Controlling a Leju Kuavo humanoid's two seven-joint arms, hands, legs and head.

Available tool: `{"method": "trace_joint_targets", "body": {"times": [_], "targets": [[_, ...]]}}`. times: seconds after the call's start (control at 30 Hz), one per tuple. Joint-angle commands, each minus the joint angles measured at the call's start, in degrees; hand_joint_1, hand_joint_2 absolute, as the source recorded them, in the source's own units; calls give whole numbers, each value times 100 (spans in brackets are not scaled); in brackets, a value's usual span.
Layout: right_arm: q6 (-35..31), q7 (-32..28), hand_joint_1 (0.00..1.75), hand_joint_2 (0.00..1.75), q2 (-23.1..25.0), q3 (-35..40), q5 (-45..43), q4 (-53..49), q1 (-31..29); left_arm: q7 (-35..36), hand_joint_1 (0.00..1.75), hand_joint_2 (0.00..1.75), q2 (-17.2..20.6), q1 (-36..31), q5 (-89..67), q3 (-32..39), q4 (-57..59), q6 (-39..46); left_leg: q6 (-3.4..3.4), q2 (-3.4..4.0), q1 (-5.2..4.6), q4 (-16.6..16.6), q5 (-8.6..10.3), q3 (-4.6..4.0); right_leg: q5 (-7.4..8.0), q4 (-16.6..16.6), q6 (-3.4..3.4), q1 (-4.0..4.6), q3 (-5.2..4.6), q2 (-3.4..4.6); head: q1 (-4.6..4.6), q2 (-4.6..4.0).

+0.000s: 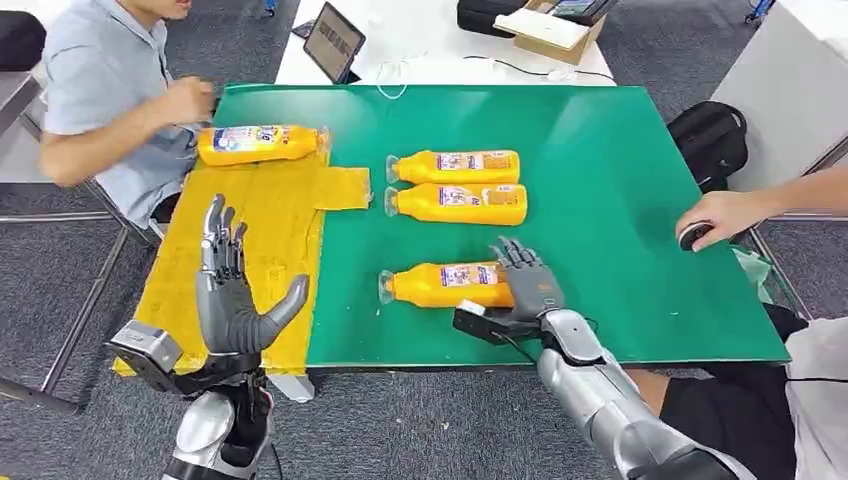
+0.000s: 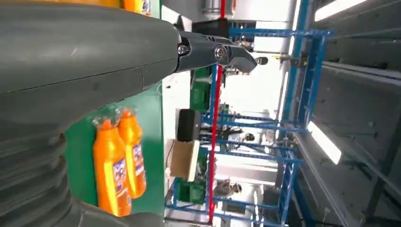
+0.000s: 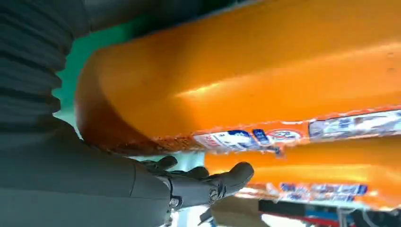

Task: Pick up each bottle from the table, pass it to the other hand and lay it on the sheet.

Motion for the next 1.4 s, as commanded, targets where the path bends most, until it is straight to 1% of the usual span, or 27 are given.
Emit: {"method": "trace_joint_targets", "body": {"times": [0.03, 0.13, 0.3, 0.4, 0.43, 0.5, 0.57, 0.6, 0.63, 0.67, 0.7, 0.73, 0.77, 0.8, 0.83, 0.9, 0.93, 1.0, 1.1, 1.13, 1.2, 1.3, 1.33, 1.37, 1.4], "targets": [[429, 73, 171, 175, -18, -60, -123, 648, 32, 111, 0, 175, 177, -23, 19, -54, 241, -64, -4, -5, 2, -8, -2, 30, -4, -8, -8, 3, 31, -4, 0, 0], [495, 70, 168, 175, -112, -86, -190, 623, 117, 128, 0, 175, 197, 26, 20, -19, 173, -85, -4, -14, 4, -11, 0, 37, -5, -12, -8, 4, 39, -11, 0, 0], [493, 62, 168, 175, -130, -88, -196, 617, 129, 131, 0, 175, 198, 29, 21, -14, 166, -90, -5, -16, 4, -13, -3, 55, -8, -14, -10, 4, 59, -12, 0, 0], [532, 75, 169, 175, -113, -98, -225, 613, 119, 138, 0, 175, 192, 21, 23, -13, 171, -98, -5, -17, 5, -10, -1, 52, -7, -13, -10, 5, 58, -13, 0, 0], [601, 36, 166, 175, -135, -148, -353, 551, 178, 158, 0, 175, 194, 28, 33, 5, 158, -135, -4, -13, 3, -10, -1, 50, -6, -11, -8, 3, 54, -9, 0, 0], [825, -175, 166, 175, -140, -381, -762, 457, 312, 182, 0, 175, 215, 50, 48, 11, 131, -192, -5, -18, 5, -10, -1, 50, -7, -13, -9, 5, 57, -13, 0, 0], [998, -402, 161, 175, -148, -547, -1093, 323, 481, 216, 0, 175, 221, 101, 96, 29, 157, -269, -5, -21, 6, -12, -2, 57, -8, -17, -11, 6, 65, -16, 0, 0], [1051, -611, 157, 175, -135, -610, -1278, 208, 586, 219, 0, 175, 217, 112, 119, 41, 195, -299, -4, -17, 5, -11, -1, 56, -6, -15, -7, 5, 61, -12, 0, 0], [1131, -742, 159, 175, -112, -689, -1467, 120, 670, 218, 0, 175, 210, 114, 126, 46, 232, -314, -6, -25, 7, -17, -2, 68, -9, -22, -11, 7, 76, -20, 0, 0], [1212, -865, 154, 175, -83, -731, -1634, 3, 750, 221, 0, 175, 201, 119, 140, 55, 267, -325, -4, -16, 7, -12, -2, 66, -6, -18, -7, 6, 70, -12, 0, 0], [1313, -1065, 154, 175, -36, -763, -1876, -185, 860, 229, 0, 175, 190, 111, 183, 67, 323, -355, -5, -21, 7, -16, -3, 75, -8, -22, -10, 7, 82, -16, 0, 0], [1374, -1200, 157, 175, 5, -789, -2071, -341, 938, 235, 0, 175, 184, 104, 212, 75, 369, -372, -3, -19, 8, -14, -8, 79, -9, -21, -10, 8, 84, -16, 2, 0], [1411, -1299, 155, 175, 52, -796, -2246, -515, 1016, 245, 0, 175, 173, 104, 238, 82, 415, -387, -5, -23, 9, -18, -9, 87, -11, -25, -14, 10, 92, -20, 2, 0], [1431, -1370, 154, 175, 101, -801, -2413, -717, 1099, 269, 0, 175, 156, 114, 281, 94, 459, -410, -4, -12, 8, -15, -14, 87, -9, -20, -12, 8, 89, -8, 0, 0], [1441, -1417, 155, 175, 151, -805, -2567, -925, 1183, 302, 0, 175, 126, 131, 326, 116, 514, -414, -3, -15, 9, -18, -16, 93, -9, -22, -16, 10, 95, -10, 2, 0], [1406, -1474, 154, 175, 287, -881, -2932, -1389, 1342, 575, 0, 175, 2, 180, 601, 198, 768, -421, -6, -3, 8, -19, -25, 105, -8, -21, -17, 10, 101, 2, 0, 0], [1338, -1506, 145, 175, 334, -934, -3058, -1564, 1402, 676, 0, 175, -39, 209, 675, 204, 890, -405, -5, 4, 6, -16, -26, 103, -8, -16, -14, 7, 96, 7, 2, 0], [1168, -1577, 143, 175, 374, -956, -3249, -2015, 1562, 710, 0, 175, -128, 254, 819, 196, 1163, -301, -6, 1, 5, -17, -25, 102, -8, -16, -15, 8, 95, 4, 0, 0], [1167, -1567, 143, 175, 356, -956, -3255, -2043, 1568, 692, 0, 175, -139, 264, 824, 188, 1181, -288, -2, 0, 1, -11, -24, 92, -10, -9, -10, 6, 85, 4, 0, 0], [1112, -1604, 147, 175, 384, -1018, -3359, -2133, 1608, 720, 0, 175, -138, 277, 851, 173, 1192, -283, -3, 3, 3, -9, -27, 88, -12, -6, -13, 7, 82, 7, 0, 0], [953, -1732, 143, 175, 444, -1076, -3535, -2500, 1747, 880, 0, 175, -143, 391, 1023, 73, 1258, -394, -2, 7, 2, -7, -30, 77, -13, -4, -13, 6, 70, 11, 0, 0], [806, -1780, 143, 175, 495, -975, -3642, -3171, 1995, 936, 0, 175, -157, 494, 1102, -157, 1539, -460, -1, 2, 1, -11, -32, 77, -18, -9, -13, 3, 73, 6, 0, 0], [764, -1786, 141, 175, 498, -924, -3633, -3274, 2029, 920, 0, 175, -146, 499, 1079, -219, 1567, -465, -2, 0, -1, -11, -31, 76, -19, -7, -13, 1, 73, 4, 2, 0], [759, -1783, 145, 175, 499, -898, -3634, -3318, 2041, 898, 0, 175, -138, 500, 1054, -248, 1572, -467, -2, 0, -1, -9, -35, 76, -23, -6, -14, 0, 74, 5, 2, 0], [737, -1771, 145, 175, 511, -852, -3640, -3406, 2068, 858, 0, 175, -136, 508, 1018, -296, 1576, -456, -2, -2, -2, -7, -32, 64, -21, -3, -13, -1, 66, 3, 2, 0]]}}
